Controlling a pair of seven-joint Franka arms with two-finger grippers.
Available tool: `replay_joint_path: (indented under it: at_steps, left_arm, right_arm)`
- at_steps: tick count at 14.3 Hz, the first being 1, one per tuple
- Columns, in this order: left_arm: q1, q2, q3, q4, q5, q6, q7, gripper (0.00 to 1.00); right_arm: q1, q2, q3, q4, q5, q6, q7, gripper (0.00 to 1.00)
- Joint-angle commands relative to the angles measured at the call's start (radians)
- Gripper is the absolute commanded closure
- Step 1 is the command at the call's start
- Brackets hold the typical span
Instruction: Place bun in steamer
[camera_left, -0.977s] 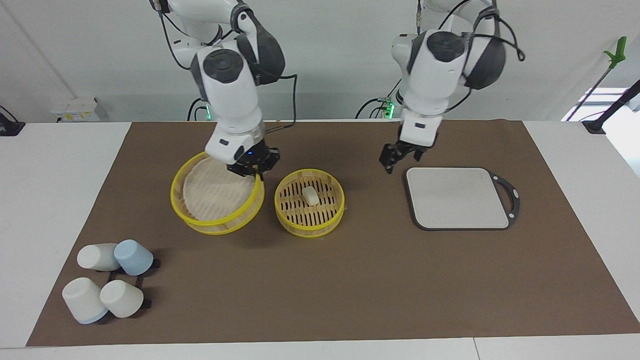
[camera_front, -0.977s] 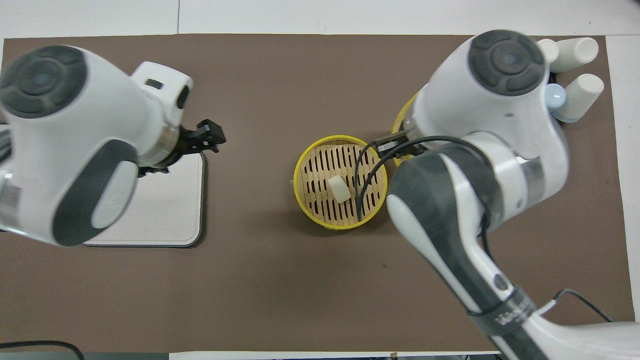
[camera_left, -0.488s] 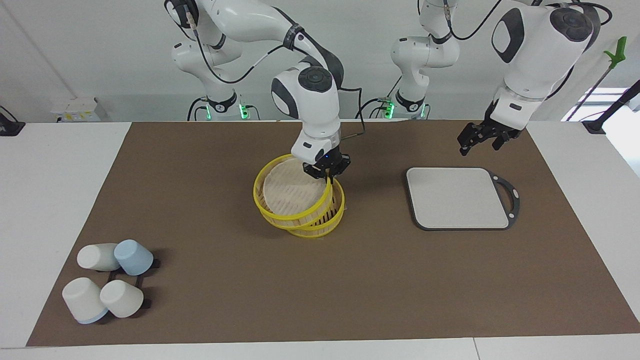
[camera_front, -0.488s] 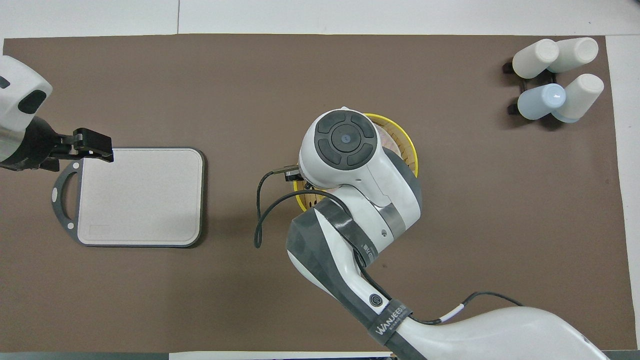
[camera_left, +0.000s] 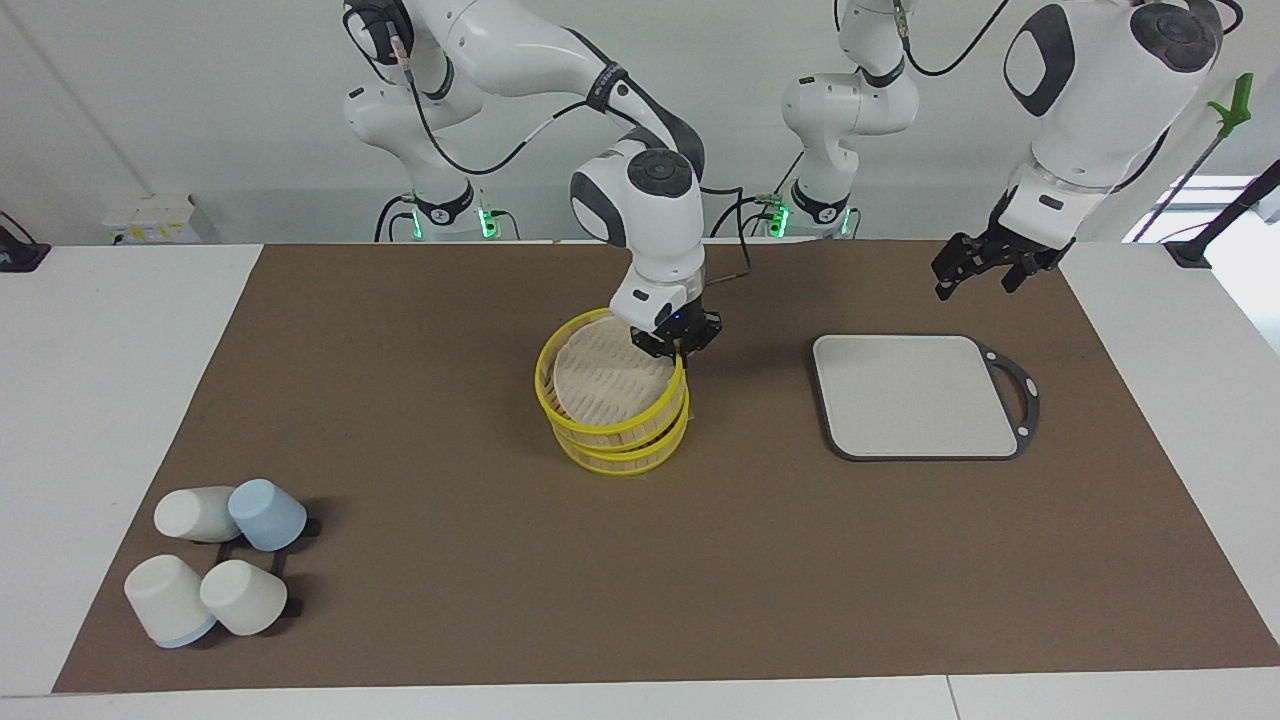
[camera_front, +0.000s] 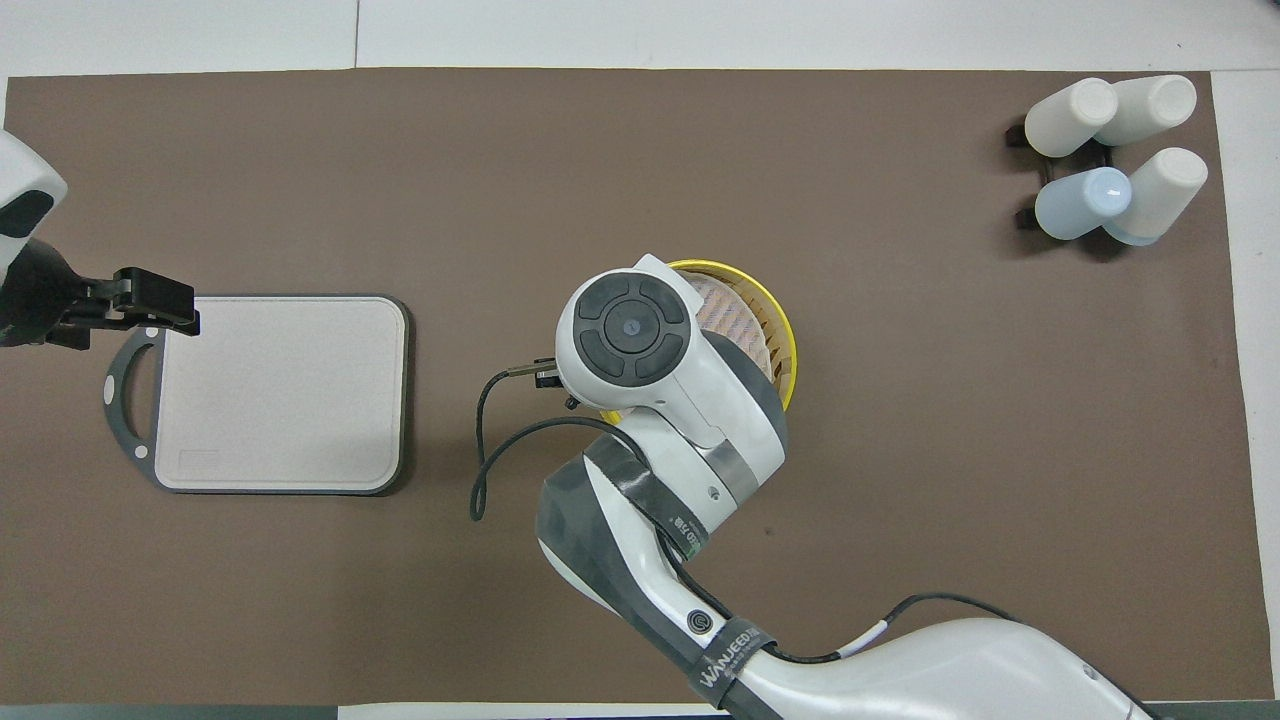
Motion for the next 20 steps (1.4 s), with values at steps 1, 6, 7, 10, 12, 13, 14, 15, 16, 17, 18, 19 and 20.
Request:
replay_joint_path:
  at_steps: [1, 6, 7, 10, 12, 13, 14, 15, 16, 17, 18, 19, 20]
  left_arm:
    - [0.015, -0.012, -0.007, 0.027, -0.003, -0.054, 0.02, 0.0]
    - [0.013, -0.019, -0.009, 0.03, -0.003, -0.08, 0.02, 0.0]
    - [0.012, -0.012, -0.008, 0.03, -0.003, -0.083, 0.022, 0.0]
    - [0.012, 0.01, -0.004, 0.051, -0.004, -0.103, 0.02, 0.0]
    - [0.013, 0.014, -0.006, 0.082, -0.012, -0.117, 0.022, 0.0]
    - [0.015, 0.016, -0.007, 0.094, -0.015, -0.119, 0.022, 0.0]
    - [0.015, 0.018, -0.007, 0.106, -0.015, -0.119, 0.022, 0.0]
    - [0.015, 0.019, -0.011, 0.119, -0.015, -0.122, 0.022, 0.0]
    - [0.015, 0.018, -0.011, 0.122, -0.014, -0.122, 0.022, 0.0]
    - [0.015, 0.018, -0.011, 0.12, -0.014, -0.122, 0.022, 0.0]
    - [0.015, 0.018, -0.011, 0.12, -0.014, -0.122, 0.022, 0.0]
    - [0.016, 0.013, -0.012, 0.12, -0.014, -0.122, 0.022, 0.0]
    - [0.015, 0.01, -0.011, 0.12, -0.015, -0.12, 0.022, 0.0]
  right_arm:
    - [0.007, -0.007, -0.001, -0.021, 0.001, 0.03, 0.03, 1.0]
    - [0.03, -0.007, -0.003, -0.04, -0.003, 0.049, 0.046, 1.0]
    - [0.031, -0.007, -0.003, -0.057, -0.003, 0.07, 0.047, 1.0]
    - [0.03, -0.007, -0.001, -0.071, -0.003, 0.098, 0.049, 1.0]
    - [0.018, -0.006, -0.001, -0.077, -0.005, 0.127, 0.042, 1.0]
    - [0.016, -0.006, -0.003, -0.086, -0.005, 0.142, 0.039, 1.0]
    - [0.015, -0.006, -0.003, -0.09, -0.005, 0.155, 0.039, 1.0]
    - [0.011, -0.003, -0.003, -0.091, -0.005, 0.161, 0.039, 1.0]
    - [0.013, 0.007, -0.003, -0.091, -0.005, 0.171, 0.041, 1.0]
    - [0.018, 0.016, -0.003, -0.093, -0.005, 0.188, 0.045, 1.0]
    - [0.018, 0.017, -0.003, -0.093, -0.005, 0.188, 0.046, 1.0]
    - [0.018, 0.017, -0.003, -0.093, -0.005, 0.19, 0.044, 1.0]
    - [0.011, 0.019, -0.003, -0.091, -0.005, 0.193, 0.041, 1.0]
